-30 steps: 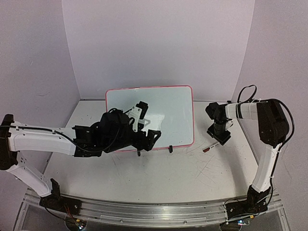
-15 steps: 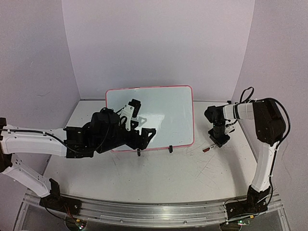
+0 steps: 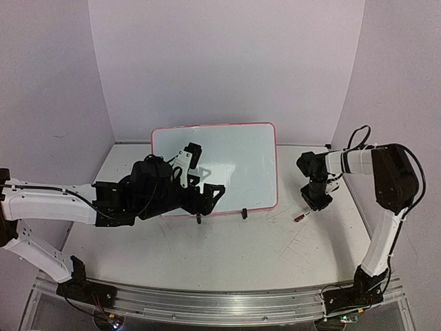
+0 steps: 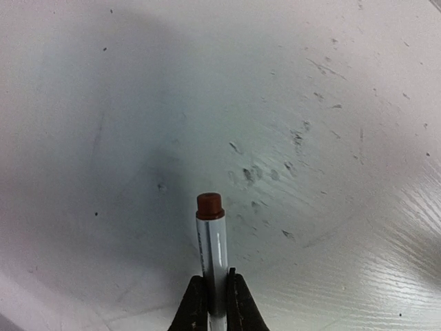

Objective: Write a sentence on the whiteboard
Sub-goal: Pick up the whiteboard marker from the center of the board, then pass from the right arm to the left

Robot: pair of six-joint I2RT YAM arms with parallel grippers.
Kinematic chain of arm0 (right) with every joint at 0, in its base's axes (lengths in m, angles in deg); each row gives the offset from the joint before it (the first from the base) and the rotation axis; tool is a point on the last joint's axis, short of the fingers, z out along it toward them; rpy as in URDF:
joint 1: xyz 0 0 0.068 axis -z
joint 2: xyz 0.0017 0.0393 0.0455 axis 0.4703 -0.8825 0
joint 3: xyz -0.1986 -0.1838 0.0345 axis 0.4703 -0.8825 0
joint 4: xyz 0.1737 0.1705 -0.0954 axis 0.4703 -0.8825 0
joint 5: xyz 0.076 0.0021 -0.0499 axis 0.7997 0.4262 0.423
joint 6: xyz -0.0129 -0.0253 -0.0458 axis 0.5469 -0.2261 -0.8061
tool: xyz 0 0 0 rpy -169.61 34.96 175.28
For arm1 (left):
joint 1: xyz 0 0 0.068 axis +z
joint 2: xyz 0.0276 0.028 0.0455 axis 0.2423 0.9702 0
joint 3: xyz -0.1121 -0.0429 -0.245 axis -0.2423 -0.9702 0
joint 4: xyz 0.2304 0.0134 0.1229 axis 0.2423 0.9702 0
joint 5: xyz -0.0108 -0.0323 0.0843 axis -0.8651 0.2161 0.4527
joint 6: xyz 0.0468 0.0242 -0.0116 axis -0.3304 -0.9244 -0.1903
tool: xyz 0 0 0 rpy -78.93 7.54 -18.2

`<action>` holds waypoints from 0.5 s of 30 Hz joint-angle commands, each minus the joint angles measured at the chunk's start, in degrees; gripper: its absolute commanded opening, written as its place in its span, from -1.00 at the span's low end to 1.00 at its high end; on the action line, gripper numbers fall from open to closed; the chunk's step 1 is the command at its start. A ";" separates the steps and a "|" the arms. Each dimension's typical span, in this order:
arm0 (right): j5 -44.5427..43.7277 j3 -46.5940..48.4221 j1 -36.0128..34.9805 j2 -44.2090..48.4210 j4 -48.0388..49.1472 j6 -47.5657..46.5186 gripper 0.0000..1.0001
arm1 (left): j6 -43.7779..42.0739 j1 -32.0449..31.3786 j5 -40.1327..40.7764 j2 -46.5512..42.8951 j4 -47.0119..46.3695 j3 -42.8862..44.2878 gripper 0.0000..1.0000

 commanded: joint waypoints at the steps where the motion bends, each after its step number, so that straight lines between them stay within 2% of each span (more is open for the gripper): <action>1: 2.33 -8.15 -0.37 15.61 10.90 -12.13 -1.00 | 4.72 1.42 -4.67 3.18 -1.92 4.03 0.83; 4: 8.48 -16.83 -0.53 25.69 24.12 -26.30 -1.00 | 7.27 3.02 -10.44 6.46 -2.81 6.46 0.83; 6: 16.33 -23.41 -1.17 32.82 37.93 -36.41 -1.00 | 8.91 3.90 -14.12 8.38 -3.74 8.07 0.83; 9: 25.25 -28.53 -4.54 42.02 50.85 -45.60 -1.00 | 10.15 4.24 -17.86 12.10 -4.08 11.54 0.82; 12: 28.62 -26.90 -8.08 44.06 53.83 -49.12 -1.00 | 10.96 4.32 -24.52 15.95 -5.52 14.47 0.78; 15: 33.14 -27.28 -9.43 44.03 60.46 -46.66 -1.00 | 12.24 4.32 -29.24 17.92 -9.97 14.89 0.74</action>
